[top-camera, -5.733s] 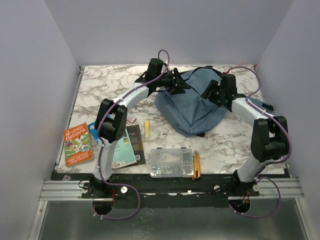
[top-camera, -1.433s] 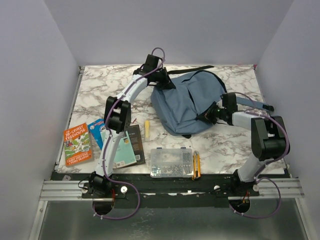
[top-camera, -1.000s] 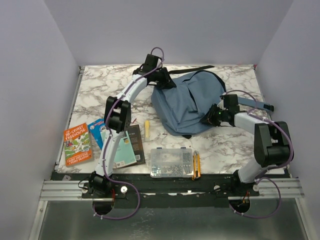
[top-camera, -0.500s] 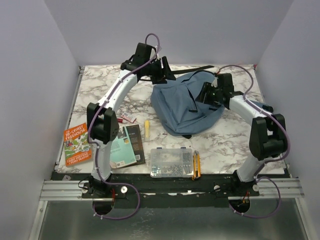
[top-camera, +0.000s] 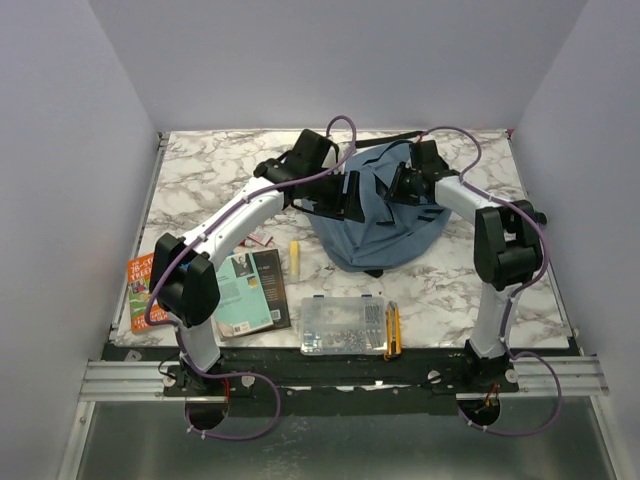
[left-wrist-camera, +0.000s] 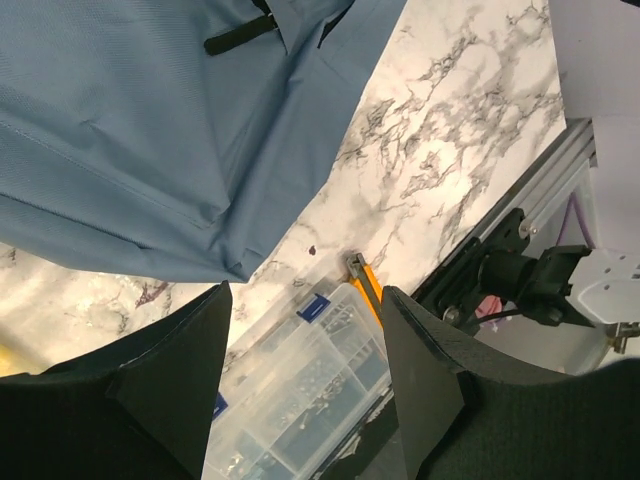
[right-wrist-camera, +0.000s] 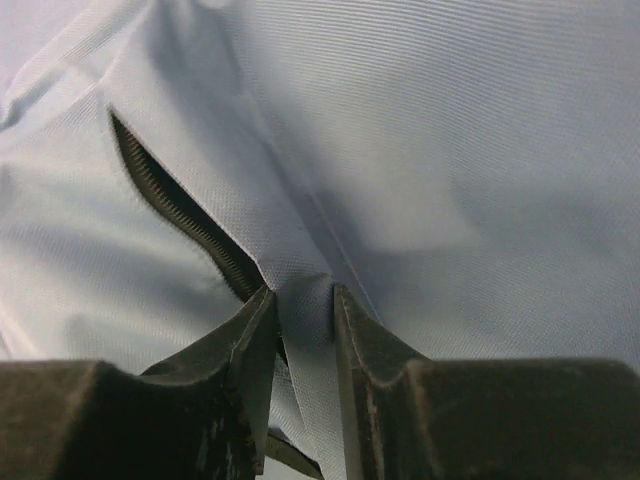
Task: Pack the student bag
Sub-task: Adjust the student bag at the center of the board.
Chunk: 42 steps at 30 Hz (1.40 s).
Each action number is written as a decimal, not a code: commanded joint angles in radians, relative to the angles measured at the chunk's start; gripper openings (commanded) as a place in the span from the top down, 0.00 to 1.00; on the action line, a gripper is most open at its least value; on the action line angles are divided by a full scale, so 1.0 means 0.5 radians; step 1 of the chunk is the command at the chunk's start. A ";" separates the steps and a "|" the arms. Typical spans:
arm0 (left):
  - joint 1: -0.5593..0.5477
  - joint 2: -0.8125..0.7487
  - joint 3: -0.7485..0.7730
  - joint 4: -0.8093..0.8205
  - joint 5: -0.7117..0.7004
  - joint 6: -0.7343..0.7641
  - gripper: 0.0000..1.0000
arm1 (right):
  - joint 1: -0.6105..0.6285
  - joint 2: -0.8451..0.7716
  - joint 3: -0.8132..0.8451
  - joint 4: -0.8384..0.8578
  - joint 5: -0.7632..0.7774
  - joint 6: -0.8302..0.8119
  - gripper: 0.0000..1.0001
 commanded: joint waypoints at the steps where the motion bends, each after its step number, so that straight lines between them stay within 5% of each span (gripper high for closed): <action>1: -0.039 -0.140 -0.021 0.001 -0.053 0.127 0.36 | -0.017 0.022 -0.053 -0.012 0.420 0.259 0.74; 5: -0.059 -0.135 -0.040 0.001 -0.083 0.140 0.36 | -0.027 -0.069 -0.221 0.061 0.623 0.561 0.92; 14: -0.071 -0.130 -0.026 -0.005 -0.080 0.146 0.36 | -0.074 -0.266 -0.446 0.215 0.786 0.830 0.93; 24: -0.011 -0.299 -0.049 0.013 -0.134 0.141 0.34 | 0.118 -0.638 -0.337 -0.005 0.709 0.302 0.43; 33: 0.271 -0.750 -0.282 0.268 -0.253 -0.024 0.26 | 0.668 -0.902 -0.612 0.265 0.523 0.518 0.32; 42: 0.316 -0.908 -0.383 0.381 -0.164 -0.062 0.22 | 1.196 -0.594 -0.684 0.765 0.501 0.771 0.29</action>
